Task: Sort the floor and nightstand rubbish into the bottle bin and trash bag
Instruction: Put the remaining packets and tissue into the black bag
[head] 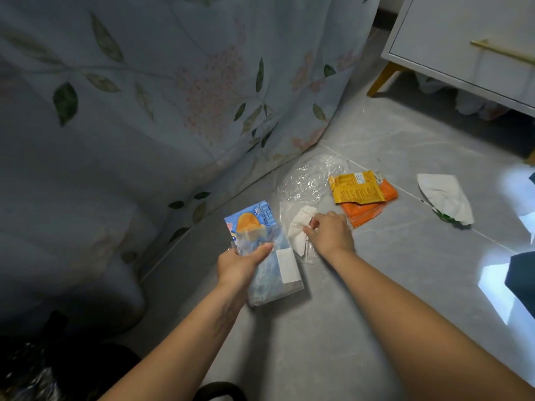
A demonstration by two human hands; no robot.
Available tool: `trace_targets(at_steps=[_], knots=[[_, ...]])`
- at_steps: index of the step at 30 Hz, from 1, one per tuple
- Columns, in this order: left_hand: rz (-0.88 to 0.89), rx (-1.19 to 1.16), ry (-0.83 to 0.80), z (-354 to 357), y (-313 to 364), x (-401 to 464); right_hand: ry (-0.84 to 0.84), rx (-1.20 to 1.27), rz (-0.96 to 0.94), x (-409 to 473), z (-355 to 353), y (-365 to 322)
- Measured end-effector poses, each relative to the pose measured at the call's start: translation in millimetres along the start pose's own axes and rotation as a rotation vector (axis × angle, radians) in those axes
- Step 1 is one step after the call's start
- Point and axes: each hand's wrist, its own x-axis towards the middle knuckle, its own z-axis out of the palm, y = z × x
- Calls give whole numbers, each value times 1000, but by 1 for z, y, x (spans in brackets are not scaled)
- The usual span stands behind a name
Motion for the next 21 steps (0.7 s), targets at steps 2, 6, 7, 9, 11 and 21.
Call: trace_targets(at_steps=[2, 6, 7, 9, 11, 21], knots=[[1, -12, -3, -1, 1, -5, 62, 118, -56, -3, -1, 5], [19, -37, -42, -2, 3, -19, 163, 542, -80, -12, -12, 6], [25, -42, -57, -3, 2, -24, 159, 675, -39, -14, -17, 4], [39, -40, -80, -2, 0, -31, 120, 906, 39, -20, -25, 0], [44, -38, -108, -2, -2, -41, 44, 1075, 66, -29, -32, -3], [88, -79, -222, -46, 31, -127, 76, 1299, 151, -126, -90, -10]])
